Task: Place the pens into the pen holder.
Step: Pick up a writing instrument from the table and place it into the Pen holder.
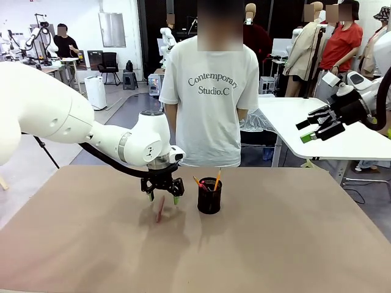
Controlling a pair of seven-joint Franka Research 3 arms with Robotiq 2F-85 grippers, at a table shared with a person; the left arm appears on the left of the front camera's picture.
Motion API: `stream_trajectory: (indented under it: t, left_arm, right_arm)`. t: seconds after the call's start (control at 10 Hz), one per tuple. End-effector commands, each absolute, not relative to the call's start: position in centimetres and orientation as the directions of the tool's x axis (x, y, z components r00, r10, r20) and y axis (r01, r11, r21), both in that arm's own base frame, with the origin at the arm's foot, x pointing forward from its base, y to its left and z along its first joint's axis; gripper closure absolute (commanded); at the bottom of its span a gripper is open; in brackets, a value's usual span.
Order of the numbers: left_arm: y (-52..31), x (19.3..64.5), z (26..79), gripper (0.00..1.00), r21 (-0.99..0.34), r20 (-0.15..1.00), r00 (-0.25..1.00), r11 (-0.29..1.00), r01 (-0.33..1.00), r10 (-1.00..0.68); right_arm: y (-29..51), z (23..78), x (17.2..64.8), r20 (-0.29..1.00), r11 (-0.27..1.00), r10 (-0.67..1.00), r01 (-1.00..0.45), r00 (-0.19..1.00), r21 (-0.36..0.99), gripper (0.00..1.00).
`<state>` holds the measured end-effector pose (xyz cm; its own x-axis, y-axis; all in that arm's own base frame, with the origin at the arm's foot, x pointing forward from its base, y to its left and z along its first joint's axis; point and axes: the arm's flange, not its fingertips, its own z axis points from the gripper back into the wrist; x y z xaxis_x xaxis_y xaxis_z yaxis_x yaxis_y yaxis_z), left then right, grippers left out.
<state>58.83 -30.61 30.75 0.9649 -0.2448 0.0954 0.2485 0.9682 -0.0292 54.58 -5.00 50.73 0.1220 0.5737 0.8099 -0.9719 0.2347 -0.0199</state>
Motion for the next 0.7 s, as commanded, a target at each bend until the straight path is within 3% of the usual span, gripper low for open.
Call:
stream_trajectory:
  t: [0.0,0.4,0.5,0.6]
  left_arm:
    - [-30.38,58.75,30.61,0.15,0.0,0.112,0.967,0.973,0.231,-0.23]
    - [-30.24,58.6,30.57,0.93,0.006,0.103,0.97,0.975,0.223,-0.222]
    - [-30.26,58.58,30.57,1.0,0.01,0.105,0.969,0.975,0.222,-0.222]
    - [-30.22,58.56,30.52,1.0,0.013,0.102,0.969,0.975,0.223,-0.223]
  right_arm:
    - [-4.93,50.97,54.75,0.808,0.237,0.577,-0.971,0.12,-0.025,0.0]
    - [-4.93,50.97,54.75,0.808,0.237,0.577,-0.971,0.12,-0.025,0.0]
    - [-4.93,50.97,54.75,0.808,0.237,0.577,-0.971,0.12,-0.025,0.0]
    - [-4.93,50.97,54.75,0.808,0.237,0.577,-0.971,0.12,-0.025,0.0]
